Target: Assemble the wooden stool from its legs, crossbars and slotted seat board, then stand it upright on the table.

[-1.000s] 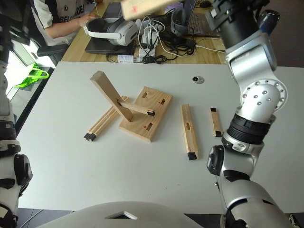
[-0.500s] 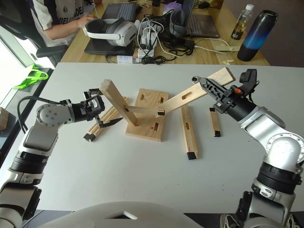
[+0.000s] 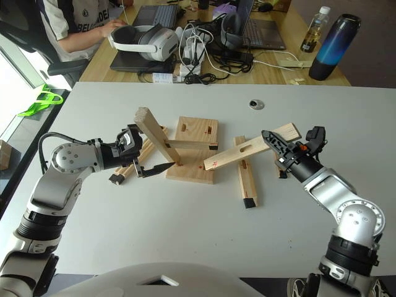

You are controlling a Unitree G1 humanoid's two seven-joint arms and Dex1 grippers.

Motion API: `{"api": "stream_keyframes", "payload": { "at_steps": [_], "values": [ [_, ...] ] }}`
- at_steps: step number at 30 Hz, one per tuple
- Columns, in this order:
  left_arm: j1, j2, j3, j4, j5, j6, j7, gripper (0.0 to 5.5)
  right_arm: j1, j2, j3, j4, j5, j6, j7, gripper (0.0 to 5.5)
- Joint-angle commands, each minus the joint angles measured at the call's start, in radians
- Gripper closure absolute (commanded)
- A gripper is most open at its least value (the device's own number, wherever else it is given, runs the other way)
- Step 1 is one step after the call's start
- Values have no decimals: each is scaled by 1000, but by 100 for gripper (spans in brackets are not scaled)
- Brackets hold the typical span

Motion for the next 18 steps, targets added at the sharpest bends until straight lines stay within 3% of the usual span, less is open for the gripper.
{"api": "stream_keyframes", "payload": {
  "at_steps": [1, 4, 7, 11, 15, 18],
  "values": [
    [10, -6, 10, -23, -31, 18, 6, 10, 57, 1, 47, -56, -90, -19, -25, 452],
    [12, -10, 16, -14, -31, 3, 26, 10, 70, -63, 59, -46, -162, -34, -11, 452],
    [13, -24, 38, 11, -22, -27, 68, 10, -8, -220, 106, 37, -265, -9, 46, 452],
    [6, -41, 28, 33, -6, -59, 103, 10, -208, -413, 286, 141, -358, 47, 227, 452],
    [-7, -57, 19, 55, 17, -93, 126, 10, -308, -440, 529, 206, -495, 65, 371, 452],
    [-13, -63, 12, 68, 27, -109, 124, 10, -306, -441, 625, 258, -569, 18, 471, 451]
  ]
}}
